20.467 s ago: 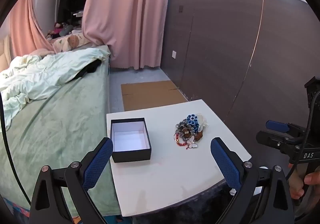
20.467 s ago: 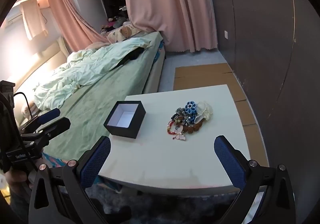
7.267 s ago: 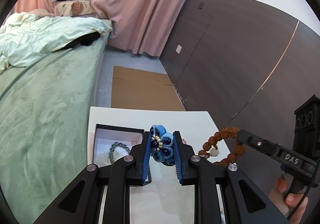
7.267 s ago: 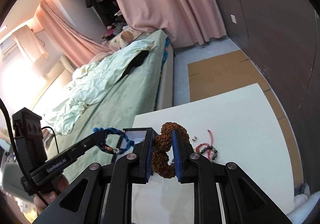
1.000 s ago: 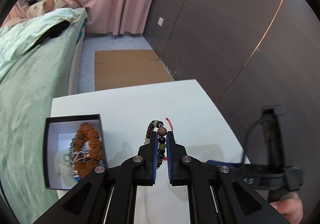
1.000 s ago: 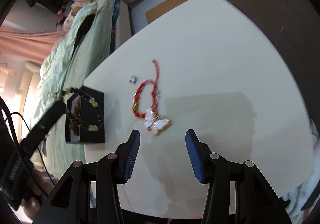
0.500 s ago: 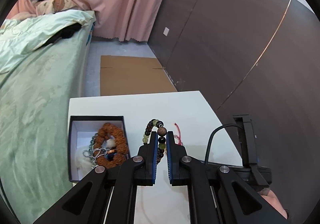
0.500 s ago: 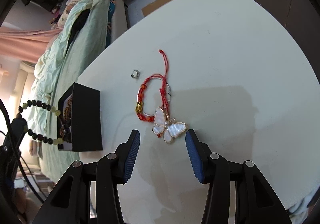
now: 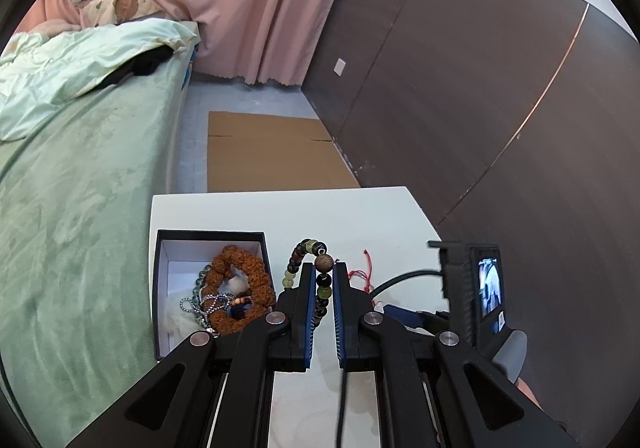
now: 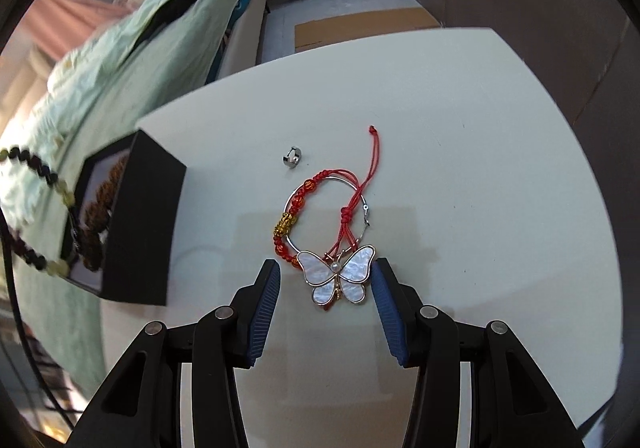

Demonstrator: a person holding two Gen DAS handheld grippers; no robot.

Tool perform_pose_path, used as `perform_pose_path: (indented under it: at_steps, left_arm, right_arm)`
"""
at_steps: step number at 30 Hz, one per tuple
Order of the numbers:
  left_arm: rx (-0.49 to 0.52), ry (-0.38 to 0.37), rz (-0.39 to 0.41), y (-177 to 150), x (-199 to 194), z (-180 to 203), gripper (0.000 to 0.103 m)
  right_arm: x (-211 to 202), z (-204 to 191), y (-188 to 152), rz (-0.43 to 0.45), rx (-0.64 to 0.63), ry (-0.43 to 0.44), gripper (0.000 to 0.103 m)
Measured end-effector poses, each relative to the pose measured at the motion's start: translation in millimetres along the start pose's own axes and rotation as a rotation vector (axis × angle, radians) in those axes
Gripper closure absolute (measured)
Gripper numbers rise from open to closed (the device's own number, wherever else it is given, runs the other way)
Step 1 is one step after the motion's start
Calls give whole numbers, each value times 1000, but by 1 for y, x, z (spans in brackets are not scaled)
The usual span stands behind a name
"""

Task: Organize jewelry
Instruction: 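Carry the dark bead bracelet into the black box and open the left tool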

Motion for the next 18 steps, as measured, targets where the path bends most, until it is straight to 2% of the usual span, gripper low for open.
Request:
perform_pose_path:
  at_steps: [1,3,7,12,18]
  left_arm:
    - [1,1,0,0,0,0,95]
    - [-1,0,0,0,0,0,95]
    - [-12,-2,10,3,-2,-2,95]
    - [-44,7,36,11,-9,-15,95]
    - [-110,35,55,20,-12,-39,94]
  right_arm:
    - [0,-1,0,-6,-21,-33,65]
    - [-2,-1,-2,-7,-31,-37,67]
    - [-10,9,-4,7,29,28,67]
    - [-31,13,-2,79,67,110,67]
    - [-50,5,2,150,66,154,67]
Point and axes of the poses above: each gripper's, at about its wrist camera, not at the fingertips, and x roughly the way its jaws point, z to its right, y to its top, the point moved 4 cm from there along x, roughly the way its jaws point, and after that the axes turned 11 degrees about -x, right-handed, at the moved point
